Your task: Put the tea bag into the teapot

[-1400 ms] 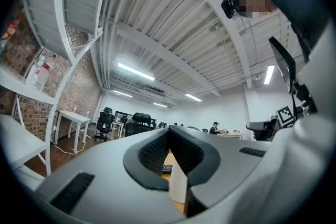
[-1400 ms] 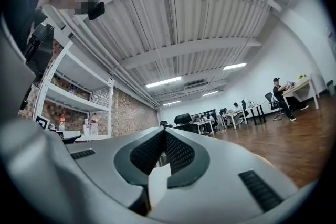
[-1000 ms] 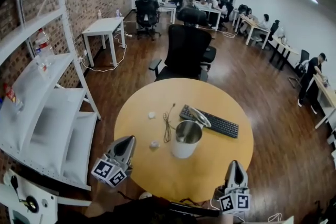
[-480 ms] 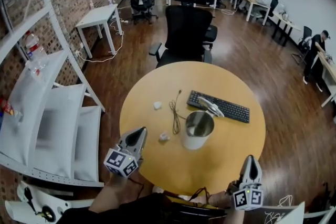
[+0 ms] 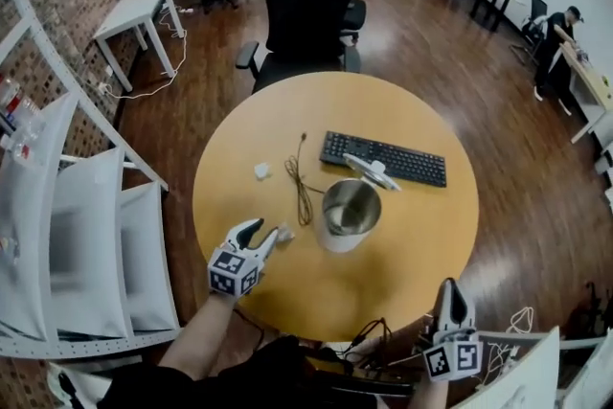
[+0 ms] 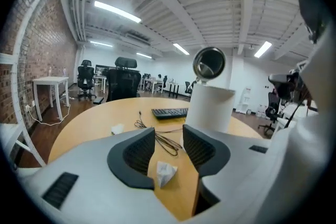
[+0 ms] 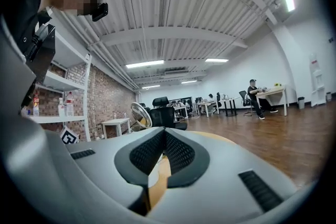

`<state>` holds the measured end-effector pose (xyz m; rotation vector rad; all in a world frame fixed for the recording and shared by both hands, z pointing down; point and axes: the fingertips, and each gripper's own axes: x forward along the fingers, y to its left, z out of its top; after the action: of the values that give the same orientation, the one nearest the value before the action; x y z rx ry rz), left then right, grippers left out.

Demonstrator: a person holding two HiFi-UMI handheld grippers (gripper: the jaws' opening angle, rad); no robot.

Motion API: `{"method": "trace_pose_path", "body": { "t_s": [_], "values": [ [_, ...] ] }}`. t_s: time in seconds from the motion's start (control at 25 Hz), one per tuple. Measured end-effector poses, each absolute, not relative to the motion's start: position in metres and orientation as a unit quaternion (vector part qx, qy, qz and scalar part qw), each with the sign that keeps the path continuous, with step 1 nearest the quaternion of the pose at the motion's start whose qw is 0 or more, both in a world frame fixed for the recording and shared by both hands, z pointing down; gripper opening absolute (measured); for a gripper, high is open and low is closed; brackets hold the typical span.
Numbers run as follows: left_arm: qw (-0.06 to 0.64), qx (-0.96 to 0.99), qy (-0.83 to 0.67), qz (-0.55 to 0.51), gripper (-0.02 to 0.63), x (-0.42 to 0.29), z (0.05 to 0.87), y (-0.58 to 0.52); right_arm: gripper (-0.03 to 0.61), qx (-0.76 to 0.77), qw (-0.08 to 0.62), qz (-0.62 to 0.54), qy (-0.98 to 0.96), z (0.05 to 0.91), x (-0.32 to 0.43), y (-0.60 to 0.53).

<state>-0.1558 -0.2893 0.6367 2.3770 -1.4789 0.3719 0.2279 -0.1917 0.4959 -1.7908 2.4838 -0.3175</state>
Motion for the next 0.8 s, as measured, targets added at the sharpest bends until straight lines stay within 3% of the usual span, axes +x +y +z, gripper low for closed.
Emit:
{"method": "trace_pose_path", "body": {
  "t_s": [0.12,0.44,0.8],
  "values": [
    [0.164,0.835,-0.494,0.177,0.187,-0.147,0.669,-0.299,0.009,-0.607,0.025,-0.107,0.787,0.491,0.238,-0.18],
    [0.187,0.825,-0.463,0.266,0.187,-0.14,0.749,-0.313,0.009,-0.651,0.002,-0.107,0.751,0.484,0.248,-0.155],
    [0.168,0.828,-0.438,0.309,0.187,-0.129,0.767,-0.311,0.009,-0.647,-0.016,-0.11,0.754,0.479,0.228,-0.163]
  ]
}}
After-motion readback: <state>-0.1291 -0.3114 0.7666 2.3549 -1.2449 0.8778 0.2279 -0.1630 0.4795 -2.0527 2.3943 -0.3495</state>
